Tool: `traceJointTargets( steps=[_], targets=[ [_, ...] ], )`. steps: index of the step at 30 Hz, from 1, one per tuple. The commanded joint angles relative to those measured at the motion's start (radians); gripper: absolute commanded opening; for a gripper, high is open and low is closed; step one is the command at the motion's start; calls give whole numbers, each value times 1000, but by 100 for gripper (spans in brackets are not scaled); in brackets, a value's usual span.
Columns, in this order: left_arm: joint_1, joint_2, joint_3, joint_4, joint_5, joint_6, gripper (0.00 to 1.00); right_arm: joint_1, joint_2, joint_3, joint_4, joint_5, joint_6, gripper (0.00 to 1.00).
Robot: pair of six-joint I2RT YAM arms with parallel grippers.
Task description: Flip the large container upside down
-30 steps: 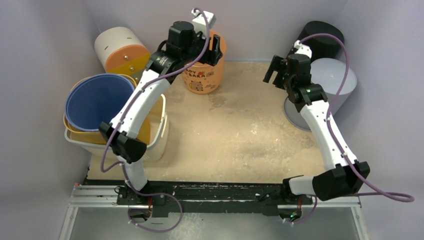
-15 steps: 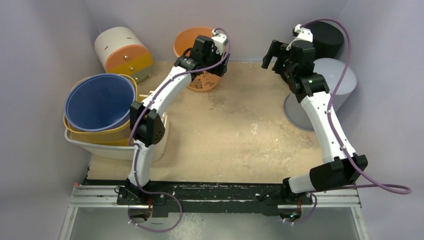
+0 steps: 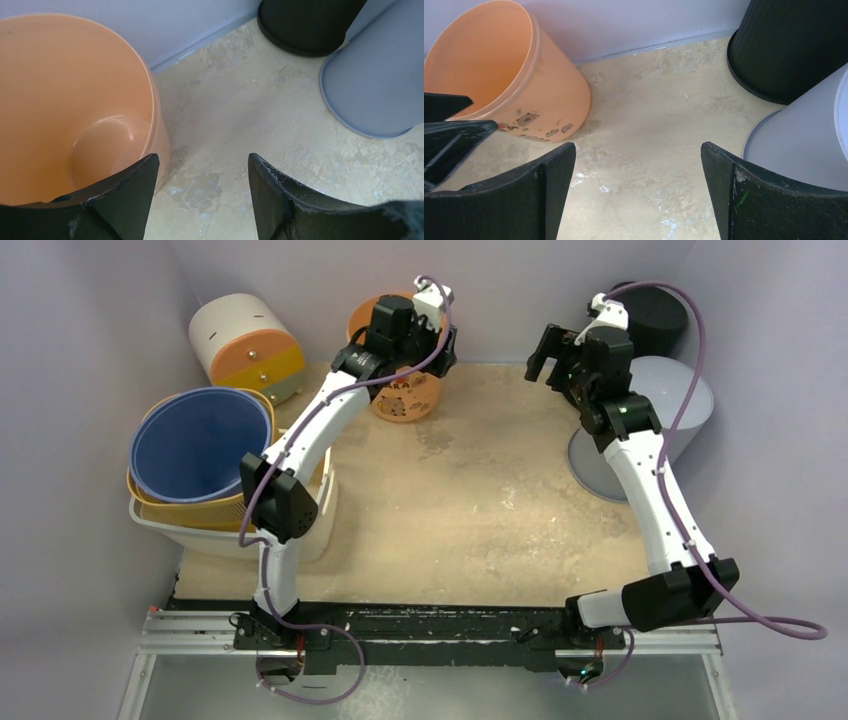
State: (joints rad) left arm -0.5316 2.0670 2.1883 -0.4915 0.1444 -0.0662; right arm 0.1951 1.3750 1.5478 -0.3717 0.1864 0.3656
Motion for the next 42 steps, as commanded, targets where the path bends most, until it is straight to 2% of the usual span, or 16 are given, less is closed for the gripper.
traceJointTargets(
  steps=[1,11,20,27,31,36,39,41,42],
  targets=[
    [-1,-75,7,62,-39,34,64,-3,26,40,46,-26,-28,97],
    [10,35,29,28,-263,79,65,-3,53,62,25,-37,-39,97],
    [13,62,-19,13,-290,98,64,-3,39,50,20,-24,-35,98],
    [16,82,-45,4,-305,100,59,-3,33,42,15,-13,-39,98],
    [16,97,-62,-2,-316,105,53,-3,26,33,14,-14,-40,98],
    [16,108,-70,-15,-311,105,39,-3,13,20,11,-7,-42,98],
    [16,107,-83,-21,-304,102,34,-5,5,12,12,-5,-43,99],
    [16,108,-85,-34,-303,102,27,-5,-1,9,10,0,-44,99],
    [16,105,-85,-41,-300,101,20,-5,-4,5,10,3,-44,99]
  ],
)
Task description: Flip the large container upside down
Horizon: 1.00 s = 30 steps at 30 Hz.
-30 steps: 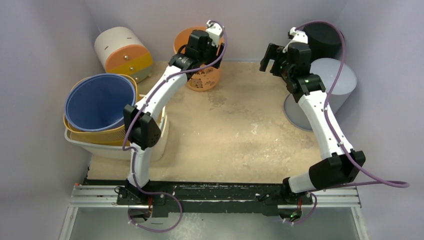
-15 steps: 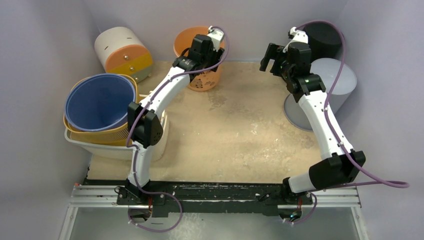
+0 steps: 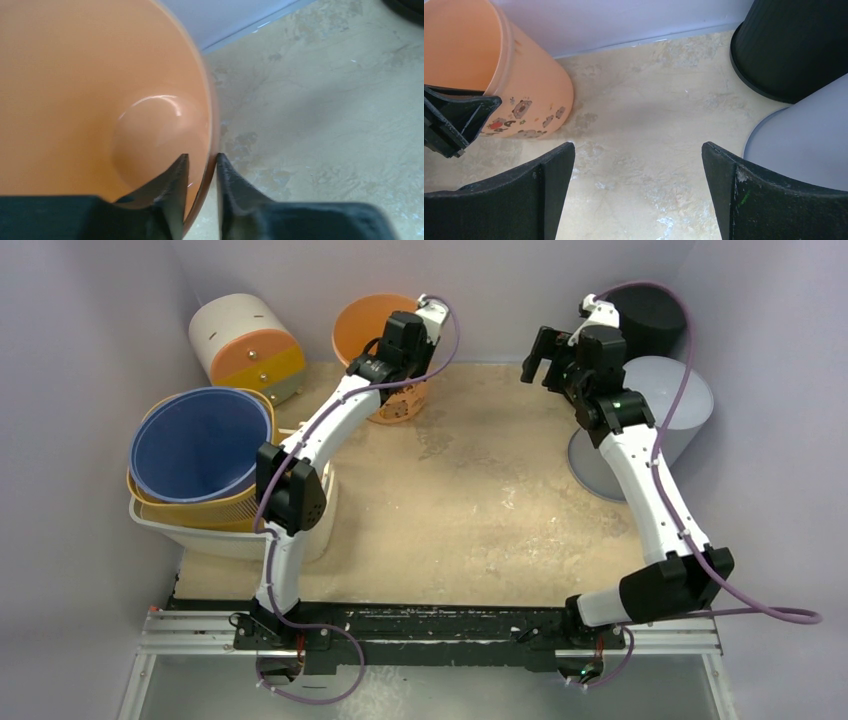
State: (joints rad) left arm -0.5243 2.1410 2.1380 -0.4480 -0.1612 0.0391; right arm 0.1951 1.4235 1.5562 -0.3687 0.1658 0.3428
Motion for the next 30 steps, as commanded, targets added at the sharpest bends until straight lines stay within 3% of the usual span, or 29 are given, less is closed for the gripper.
traceJointTargets(
  steps=[1,2,3,10,18,30],
  targets=[
    [9,30,-37,-91,9,-2,13,-5,-56,-6,8,26,-21,99],
    [9,26,-38,-98,10,-3,2,-6,-58,-9,9,30,-23,99],
    [9,20,-40,-106,8,-4,0,-7,-63,-10,9,33,-24,99],
    [-8,-46,-2,-194,55,-88,0,-12,-82,-11,13,67,-41,100],
    [-117,-121,5,-310,85,-101,0,-20,-103,-27,15,75,-45,100],
    [-185,-192,-45,-284,143,-197,0,-32,-126,-47,18,80,-46,100]
  ],
)
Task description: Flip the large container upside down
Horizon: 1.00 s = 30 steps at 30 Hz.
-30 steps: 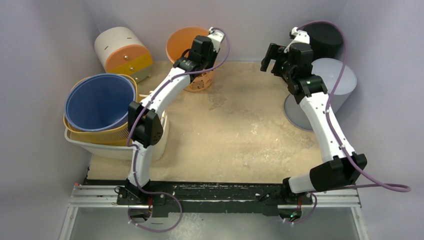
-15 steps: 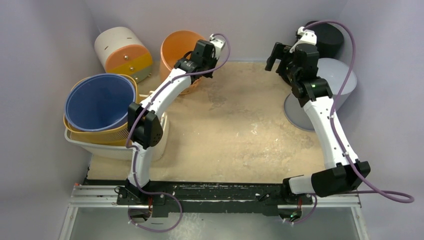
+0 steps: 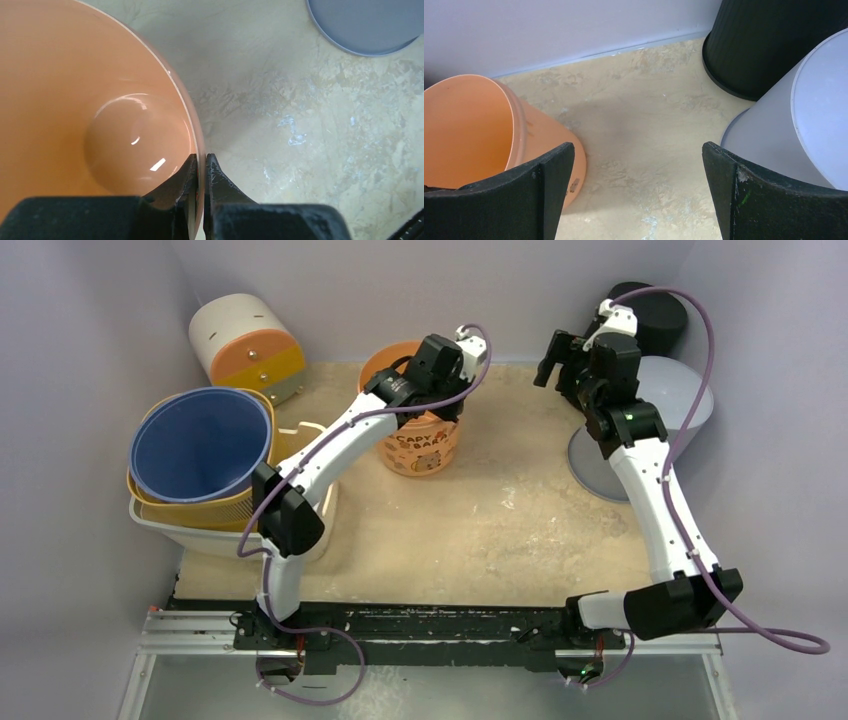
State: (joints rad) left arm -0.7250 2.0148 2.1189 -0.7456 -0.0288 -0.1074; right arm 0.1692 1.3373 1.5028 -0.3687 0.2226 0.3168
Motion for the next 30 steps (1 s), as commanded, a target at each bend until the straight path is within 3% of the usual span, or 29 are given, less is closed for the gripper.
traceJointTargets(
  steps=[1,3,9,13,15,19,26,30],
  targets=[
    [14,-71,-45,21,8,-54,0,-7,-41,8,17,25,-23,100],
    [13,-77,-72,32,-6,-64,0,-8,-43,8,15,28,-29,100],
    [7,-83,-85,26,-8,-62,33,-11,-44,5,14,27,-32,100],
    [4,-86,-100,26,-5,-56,39,-13,-48,-5,17,25,-23,100],
    [4,-87,-111,22,-10,-50,34,-13,-52,-11,18,28,-21,100],
    [3,-87,-120,21,-31,-47,2,-17,-59,-12,17,46,-27,100],
    [-9,-54,5,-14,-36,-72,0,-49,-49,19,18,66,-45,100],
    [-20,-61,67,85,59,-200,0,-112,-16,92,15,88,-57,100]
  ],
)
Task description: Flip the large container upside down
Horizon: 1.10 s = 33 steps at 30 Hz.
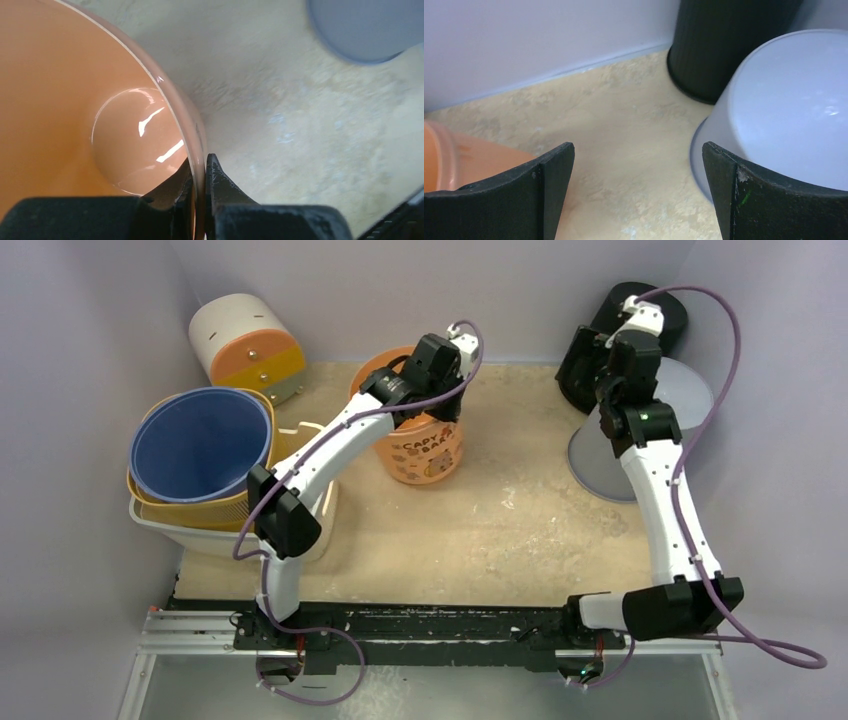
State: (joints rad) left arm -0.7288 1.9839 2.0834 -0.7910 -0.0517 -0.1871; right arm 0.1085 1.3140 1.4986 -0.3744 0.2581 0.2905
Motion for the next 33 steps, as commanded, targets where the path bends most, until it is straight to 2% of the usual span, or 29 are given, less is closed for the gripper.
traceJointTargets(
  steps=[1,7,12,16,21,26,33],
  targets=[
    [-17,-43,88,198,117,-171,0,-65,17,116,26,52,-35,100],
    [-13,-113,-140,799,241,-553,0,-90,108,299,24,54,-51,100],
    [-1,-100,-287,1190,269,-857,0,-90,159,424,17,59,-64,100],
    [28,-58,-408,1482,281,-1090,0,-92,162,453,20,58,-70,100],
    [63,39,-527,1843,224,-1406,0,-92,133,405,30,62,-78,100],
    [71,161,-562,2102,147,-1643,0,-92,110,377,36,75,-91,100],
    [72,300,-598,2270,45,-1828,0,-92,95,356,42,82,-97,100]
  ],
)
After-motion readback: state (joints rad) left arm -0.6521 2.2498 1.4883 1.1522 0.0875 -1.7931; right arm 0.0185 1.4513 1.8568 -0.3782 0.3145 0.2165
